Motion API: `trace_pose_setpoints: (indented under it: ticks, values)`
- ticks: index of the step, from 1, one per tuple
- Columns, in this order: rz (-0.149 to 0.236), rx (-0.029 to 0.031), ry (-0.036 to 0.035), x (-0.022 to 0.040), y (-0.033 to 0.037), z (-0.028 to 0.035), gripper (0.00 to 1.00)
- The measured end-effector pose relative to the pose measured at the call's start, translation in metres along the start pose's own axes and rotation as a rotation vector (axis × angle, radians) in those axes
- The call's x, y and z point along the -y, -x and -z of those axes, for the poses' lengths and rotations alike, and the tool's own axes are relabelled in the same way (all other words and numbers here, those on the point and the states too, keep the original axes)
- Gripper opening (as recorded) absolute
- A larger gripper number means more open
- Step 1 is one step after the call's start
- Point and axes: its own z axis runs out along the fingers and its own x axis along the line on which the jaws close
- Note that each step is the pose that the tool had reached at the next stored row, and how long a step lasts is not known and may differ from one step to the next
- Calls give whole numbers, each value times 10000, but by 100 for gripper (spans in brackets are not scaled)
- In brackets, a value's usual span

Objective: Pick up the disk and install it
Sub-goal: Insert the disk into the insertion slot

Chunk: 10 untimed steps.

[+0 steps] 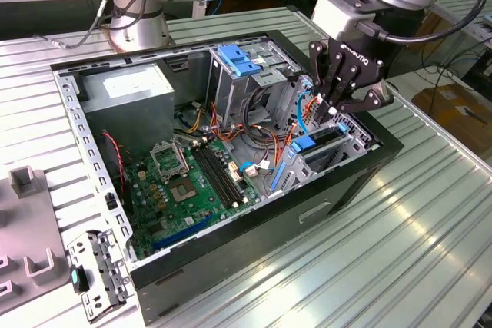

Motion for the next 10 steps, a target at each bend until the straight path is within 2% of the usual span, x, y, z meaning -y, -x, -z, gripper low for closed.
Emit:
trace_pose_setpoints:
  ticks: [7,10]
  values:
    - [45,1,0,6,0,-167,11]
    - [45,-1,0,6,0,-167,11]
